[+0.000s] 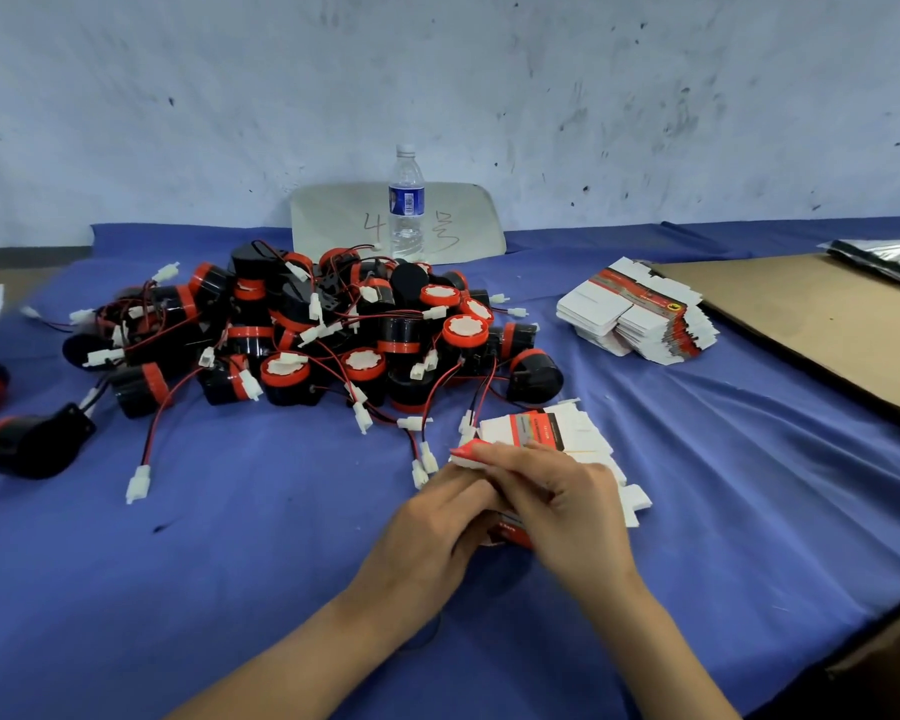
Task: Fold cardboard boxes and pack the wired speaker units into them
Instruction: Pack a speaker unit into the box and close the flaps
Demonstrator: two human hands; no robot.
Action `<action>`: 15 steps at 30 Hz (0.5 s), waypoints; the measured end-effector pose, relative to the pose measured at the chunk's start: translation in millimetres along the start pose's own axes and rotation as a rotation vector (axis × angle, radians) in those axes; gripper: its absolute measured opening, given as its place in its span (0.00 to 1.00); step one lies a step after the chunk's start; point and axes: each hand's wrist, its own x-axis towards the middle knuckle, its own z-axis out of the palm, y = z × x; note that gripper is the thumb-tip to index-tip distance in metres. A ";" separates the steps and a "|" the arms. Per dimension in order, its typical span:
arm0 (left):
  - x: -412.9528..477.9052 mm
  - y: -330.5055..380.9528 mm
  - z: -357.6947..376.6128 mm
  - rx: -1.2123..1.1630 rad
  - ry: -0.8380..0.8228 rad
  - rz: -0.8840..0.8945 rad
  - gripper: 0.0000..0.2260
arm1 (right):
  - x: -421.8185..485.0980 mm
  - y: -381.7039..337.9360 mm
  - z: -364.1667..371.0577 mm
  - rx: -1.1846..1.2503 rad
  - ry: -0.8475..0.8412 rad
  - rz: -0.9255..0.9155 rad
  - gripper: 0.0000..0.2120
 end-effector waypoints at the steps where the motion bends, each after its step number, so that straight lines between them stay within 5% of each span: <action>1: -0.3 0.3 0.0 0.023 0.033 0.020 0.07 | -2.9 -0.4 2.1 0.013 0.013 0.005 0.16; 4: -0.8 1.8 0.2 0.058 0.146 0.053 0.07 | -5.2 0.3 2.2 0.073 0.040 0.046 0.19; 8: -0.6 1.6 -9.1 -0.044 0.272 -0.147 0.10 | -9.6 8.9 0.6 0.005 -0.043 -0.030 0.10; 15: 0.1 -2.2 -14.6 -0.277 0.261 -0.404 0.14 | -7.4 11.7 -6.7 0.098 -0.113 0.046 0.18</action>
